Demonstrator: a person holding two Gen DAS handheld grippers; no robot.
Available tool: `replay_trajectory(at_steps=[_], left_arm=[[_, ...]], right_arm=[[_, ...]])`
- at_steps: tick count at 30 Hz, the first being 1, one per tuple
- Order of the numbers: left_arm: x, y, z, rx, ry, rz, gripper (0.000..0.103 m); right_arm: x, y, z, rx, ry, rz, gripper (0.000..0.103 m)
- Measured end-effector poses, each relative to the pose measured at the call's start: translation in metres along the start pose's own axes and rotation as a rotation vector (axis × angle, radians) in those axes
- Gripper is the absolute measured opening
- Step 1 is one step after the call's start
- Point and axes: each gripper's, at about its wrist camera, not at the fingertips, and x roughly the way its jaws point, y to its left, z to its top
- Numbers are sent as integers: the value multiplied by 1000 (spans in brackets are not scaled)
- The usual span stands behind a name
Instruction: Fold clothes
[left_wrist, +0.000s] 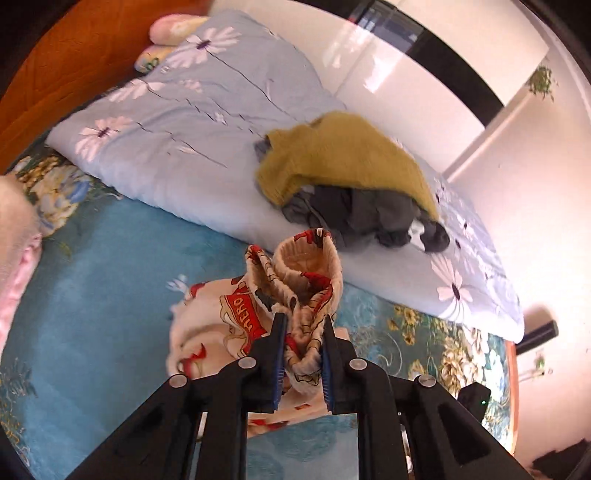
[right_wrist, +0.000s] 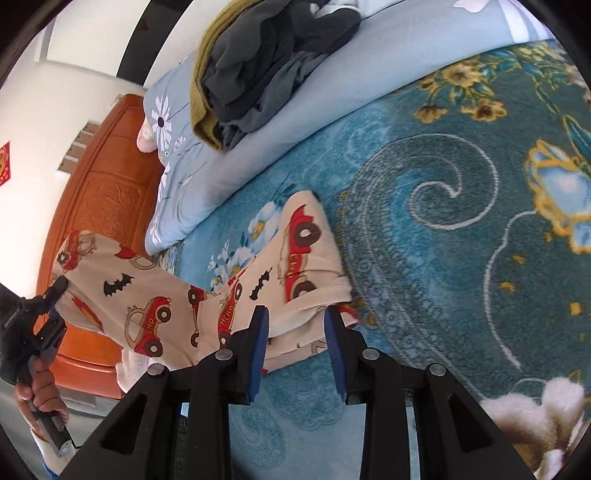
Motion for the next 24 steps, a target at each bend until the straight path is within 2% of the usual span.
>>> replay_trajectory(at_steps=[5,8,10,12,13,17,20,21,22,23,24], left_arm=[[96,-54,-46,66,179,54,18],[127,-66,-69,87,262,78,23],[138,-70,-81,104,302,77,33],[136,-72,-84,106,327,25,59],[132,-71,-84,104,328,-2,61],[86,-32,-76,22,196,36,63],[51,-2,-70,-39,97,64,68],[40,9,-68,-65,65,85,68],[36,29,-67,-122,42,168,68],[35,50,-68,-192,46,228,68],[37,68,-71,-265,61,247,68]], right_arm=[[-36,-39,3,51,-61,-28,32],[-49,-61,3,91,-80,-50,32],[-54,-71,3,110,-87,-61,32],[-53,-75,4,115,-83,-63,32],[-51,-75,4,115,-79,-62,32],[-37,-60,7,81,-53,-28,32],[-27,-36,11,7,-43,11,32],[-23,-27,13,-20,-40,14,32],[-19,-19,16,-47,-38,14,32],[-14,-10,19,-72,-34,19,32],[-10,-2,22,-97,-29,27,32]])
